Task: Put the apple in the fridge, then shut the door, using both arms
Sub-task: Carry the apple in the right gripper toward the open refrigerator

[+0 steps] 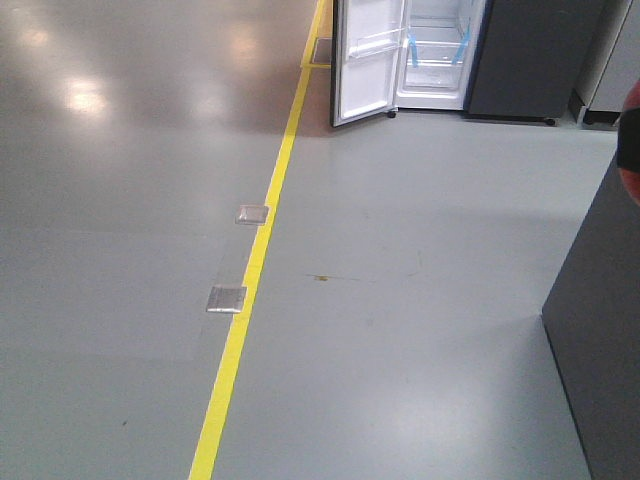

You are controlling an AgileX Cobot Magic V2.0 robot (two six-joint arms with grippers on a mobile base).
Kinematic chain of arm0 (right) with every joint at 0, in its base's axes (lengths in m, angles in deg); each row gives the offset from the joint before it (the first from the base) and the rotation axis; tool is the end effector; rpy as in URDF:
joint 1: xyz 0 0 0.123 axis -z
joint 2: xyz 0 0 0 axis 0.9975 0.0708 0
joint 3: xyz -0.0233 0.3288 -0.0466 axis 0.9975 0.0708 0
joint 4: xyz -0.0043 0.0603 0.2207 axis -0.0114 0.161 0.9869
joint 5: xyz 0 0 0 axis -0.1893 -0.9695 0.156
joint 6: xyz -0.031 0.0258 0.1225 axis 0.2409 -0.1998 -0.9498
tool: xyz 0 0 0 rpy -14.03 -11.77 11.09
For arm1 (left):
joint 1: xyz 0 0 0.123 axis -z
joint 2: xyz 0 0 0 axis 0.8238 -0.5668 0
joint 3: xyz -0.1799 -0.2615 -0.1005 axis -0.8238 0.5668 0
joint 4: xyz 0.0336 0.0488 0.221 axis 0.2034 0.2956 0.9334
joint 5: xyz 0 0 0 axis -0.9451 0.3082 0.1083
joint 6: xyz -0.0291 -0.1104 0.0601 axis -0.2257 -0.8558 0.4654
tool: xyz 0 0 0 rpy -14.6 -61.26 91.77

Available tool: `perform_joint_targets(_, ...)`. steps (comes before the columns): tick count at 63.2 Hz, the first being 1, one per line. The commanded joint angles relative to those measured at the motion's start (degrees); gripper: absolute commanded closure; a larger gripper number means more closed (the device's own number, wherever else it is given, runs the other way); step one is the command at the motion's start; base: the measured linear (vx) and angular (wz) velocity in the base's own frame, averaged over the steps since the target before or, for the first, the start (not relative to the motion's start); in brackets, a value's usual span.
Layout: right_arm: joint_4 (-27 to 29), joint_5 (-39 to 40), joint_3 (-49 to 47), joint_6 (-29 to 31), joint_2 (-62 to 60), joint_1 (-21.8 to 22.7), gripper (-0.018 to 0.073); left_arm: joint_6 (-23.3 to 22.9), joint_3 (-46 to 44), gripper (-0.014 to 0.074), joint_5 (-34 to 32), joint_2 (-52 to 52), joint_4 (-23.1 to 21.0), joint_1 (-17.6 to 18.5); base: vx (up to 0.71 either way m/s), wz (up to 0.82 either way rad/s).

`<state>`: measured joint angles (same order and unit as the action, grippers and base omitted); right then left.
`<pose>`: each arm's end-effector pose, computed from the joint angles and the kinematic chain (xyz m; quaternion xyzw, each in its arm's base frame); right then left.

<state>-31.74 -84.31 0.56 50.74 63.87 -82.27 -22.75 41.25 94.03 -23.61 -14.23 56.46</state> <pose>0.0766 0.0789 0.4998 -0.2465 0.7918 0.2219 0.5129 0.0220 0.0011 0.1810 -0.0275 0.7524 -0.0275 0.6576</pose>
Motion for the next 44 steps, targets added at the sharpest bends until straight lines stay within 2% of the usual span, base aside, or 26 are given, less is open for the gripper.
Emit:
perform_joint_targets(1, 2.6, 4.0, -1.1, 0.1, -0.1, 0.2, 0.0563, -0.5, 1.5, 0.0603, -4.1, 0.8, -0.5, 0.3, 0.30, -0.04)
perform_joint_targets(44, 2.6, 4.0, -1.1, 0.1, -0.1, 0.2, 0.0563, -0.5, 1.5, 0.0603, -4.1, 0.8, -0.5, 0.3, 0.32, -0.04)
